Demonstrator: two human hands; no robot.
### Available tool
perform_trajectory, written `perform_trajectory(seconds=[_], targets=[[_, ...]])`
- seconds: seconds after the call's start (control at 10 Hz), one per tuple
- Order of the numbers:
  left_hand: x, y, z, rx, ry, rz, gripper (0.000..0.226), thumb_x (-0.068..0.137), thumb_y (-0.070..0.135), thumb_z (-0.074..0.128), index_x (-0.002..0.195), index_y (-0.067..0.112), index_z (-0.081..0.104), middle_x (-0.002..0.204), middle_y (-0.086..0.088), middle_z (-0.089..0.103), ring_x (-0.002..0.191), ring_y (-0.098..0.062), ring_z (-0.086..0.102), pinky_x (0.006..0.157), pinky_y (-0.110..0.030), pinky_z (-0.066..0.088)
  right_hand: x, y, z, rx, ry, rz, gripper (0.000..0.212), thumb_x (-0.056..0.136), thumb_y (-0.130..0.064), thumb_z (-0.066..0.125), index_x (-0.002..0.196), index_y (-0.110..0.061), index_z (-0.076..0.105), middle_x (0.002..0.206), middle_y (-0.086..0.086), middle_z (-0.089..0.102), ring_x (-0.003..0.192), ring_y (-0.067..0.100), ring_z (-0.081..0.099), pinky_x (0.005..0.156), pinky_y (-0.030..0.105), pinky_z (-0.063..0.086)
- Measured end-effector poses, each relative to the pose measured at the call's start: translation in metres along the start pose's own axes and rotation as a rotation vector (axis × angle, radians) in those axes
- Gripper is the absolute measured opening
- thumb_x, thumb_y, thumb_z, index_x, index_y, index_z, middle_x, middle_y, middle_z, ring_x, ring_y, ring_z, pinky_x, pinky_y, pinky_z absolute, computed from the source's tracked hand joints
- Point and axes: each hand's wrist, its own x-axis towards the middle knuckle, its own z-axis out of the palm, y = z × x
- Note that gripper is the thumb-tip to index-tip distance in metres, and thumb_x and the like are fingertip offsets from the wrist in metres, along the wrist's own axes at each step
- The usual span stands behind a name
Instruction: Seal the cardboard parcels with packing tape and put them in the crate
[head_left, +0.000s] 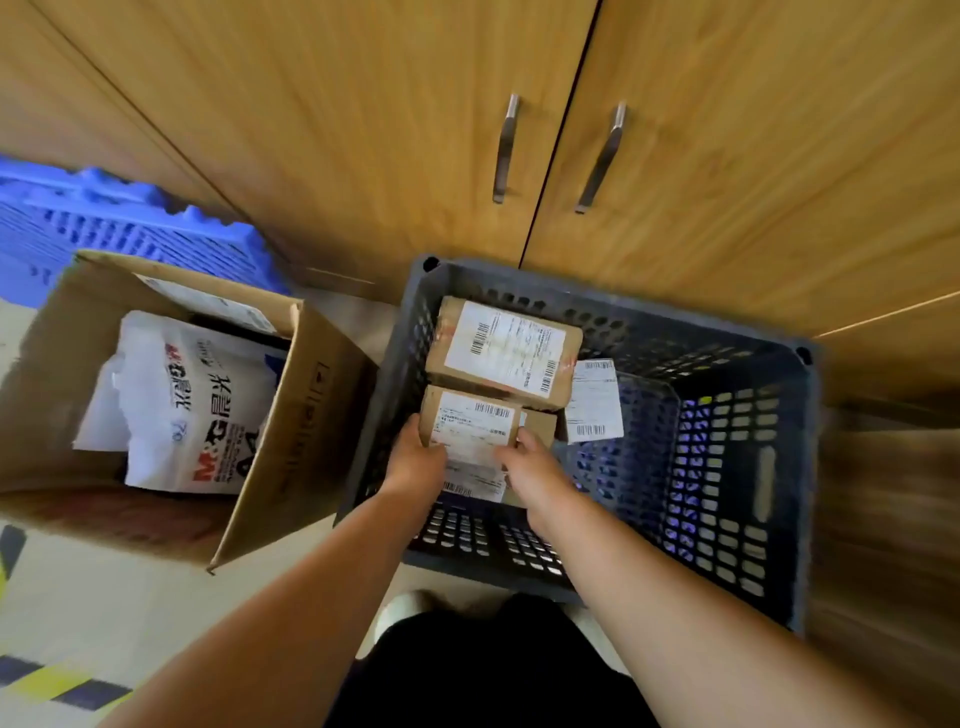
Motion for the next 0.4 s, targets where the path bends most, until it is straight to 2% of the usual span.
perform_trajectory(seconds=[0.2, 0.3, 0.4], targets=[[0.022, -0.008, 0.0, 0.038, 0.014, -0.019, 0.063, 0.096, 0.005, 0.04, 0.151, 0.029, 0.02, 0.146, -0.005, 0.043, 0.129, -0.026, 0.045, 0.101, -0.039, 0.04, 0.017, 0.0, 0.007, -0.023, -0.013, -0.029, 0.029, 0.096, -0.012, 0.045, 0.123, -0.019, 0.055, 0.124, 0.002, 0.061, 0.11, 0.02, 0.056, 0.097, 0.036, 0.045], [0.015, -0.001, -0.002, 0.028, 0.031, -0.038, 0.061, 0.099, 0.007, 0.038, 0.152, 0.028, 0.017, 0.147, -0.006, 0.041, 0.13, -0.027, 0.042, 0.1, -0.036, 0.037, 0.007, 0.0, 0.003, -0.046, -0.03, -0.035, 0.03, 0.097, -0.014, 0.046, 0.125, -0.021, 0.053, 0.127, 0.0, 0.059, 0.111, 0.018, 0.055, 0.097, 0.035, 0.045], [-0.014, 0.015, -0.007, 0.063, 0.031, 0.032, 0.051, 0.099, 0.007, 0.039, 0.147, 0.023, 0.032, 0.131, -0.002, 0.051, 0.12, -0.026, 0.051, 0.086, -0.028, 0.041, -0.017, -0.006, -0.006, -0.048, -0.013, -0.015, 0.035, 0.097, -0.016, 0.049, 0.133, -0.018, 0.049, 0.119, -0.002, 0.055, 0.106, 0.015, 0.052, 0.09, 0.028, 0.042]])
